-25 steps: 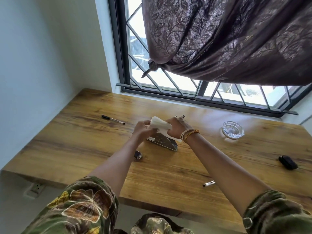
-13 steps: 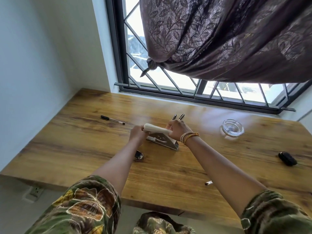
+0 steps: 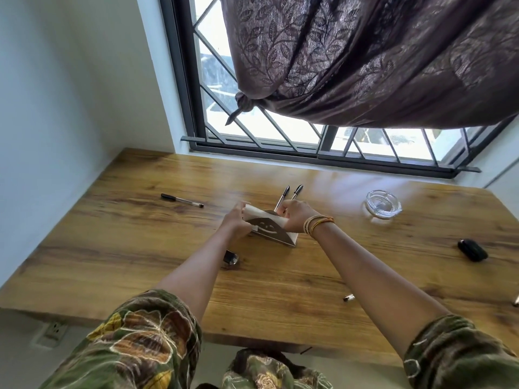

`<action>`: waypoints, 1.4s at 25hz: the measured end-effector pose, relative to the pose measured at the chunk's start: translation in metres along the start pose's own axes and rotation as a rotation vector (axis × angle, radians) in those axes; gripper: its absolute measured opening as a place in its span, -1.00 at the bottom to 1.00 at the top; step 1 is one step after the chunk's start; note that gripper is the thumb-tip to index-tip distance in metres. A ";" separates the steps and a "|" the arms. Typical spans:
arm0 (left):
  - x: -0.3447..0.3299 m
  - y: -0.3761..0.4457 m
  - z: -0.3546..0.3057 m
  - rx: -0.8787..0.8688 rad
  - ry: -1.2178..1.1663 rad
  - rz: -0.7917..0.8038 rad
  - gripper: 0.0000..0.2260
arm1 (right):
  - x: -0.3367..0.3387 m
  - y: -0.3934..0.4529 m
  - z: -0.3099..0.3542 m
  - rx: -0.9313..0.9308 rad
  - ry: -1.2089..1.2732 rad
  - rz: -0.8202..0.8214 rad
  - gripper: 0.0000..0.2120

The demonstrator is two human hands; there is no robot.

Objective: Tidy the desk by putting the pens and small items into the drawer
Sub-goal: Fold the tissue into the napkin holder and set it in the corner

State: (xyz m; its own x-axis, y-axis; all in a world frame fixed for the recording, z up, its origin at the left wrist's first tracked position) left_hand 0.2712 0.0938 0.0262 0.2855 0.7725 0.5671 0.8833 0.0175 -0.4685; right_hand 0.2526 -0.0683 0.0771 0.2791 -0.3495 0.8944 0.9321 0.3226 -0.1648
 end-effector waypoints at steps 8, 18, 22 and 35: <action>-0.009 0.003 0.005 -0.024 0.001 0.026 -0.49 | -0.012 -0.009 -0.008 -0.028 0.147 -0.099 -0.57; 0.036 -0.018 0.015 -0.052 -0.303 -0.118 -0.73 | 0.011 0.012 0.002 0.031 0.310 -0.213 -0.56; 0.081 -0.029 0.042 -0.009 -0.488 -0.251 -0.78 | 0.016 0.029 0.024 0.023 0.347 -0.284 -0.22; 0.271 0.014 0.145 0.140 -0.584 -0.550 -0.78 | -0.066 0.204 0.185 0.023 0.764 -0.152 -0.26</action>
State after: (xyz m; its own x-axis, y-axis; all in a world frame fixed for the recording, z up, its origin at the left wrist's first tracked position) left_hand 0.3068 0.3955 0.0755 -0.4503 0.8358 0.3140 0.7746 0.5406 -0.3282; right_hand 0.3818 0.1839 0.0613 0.2378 -0.8978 0.3706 0.9702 0.2375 -0.0471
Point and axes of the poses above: each hand's wrist, its own y-axis towards the middle knuckle, its own x-axis out of the back of the hand, z = x × y, the point moved 10 cm from there along y, towards the middle knuckle, and after that the axes turned 15 degrees about x, right-handed, at the moved point
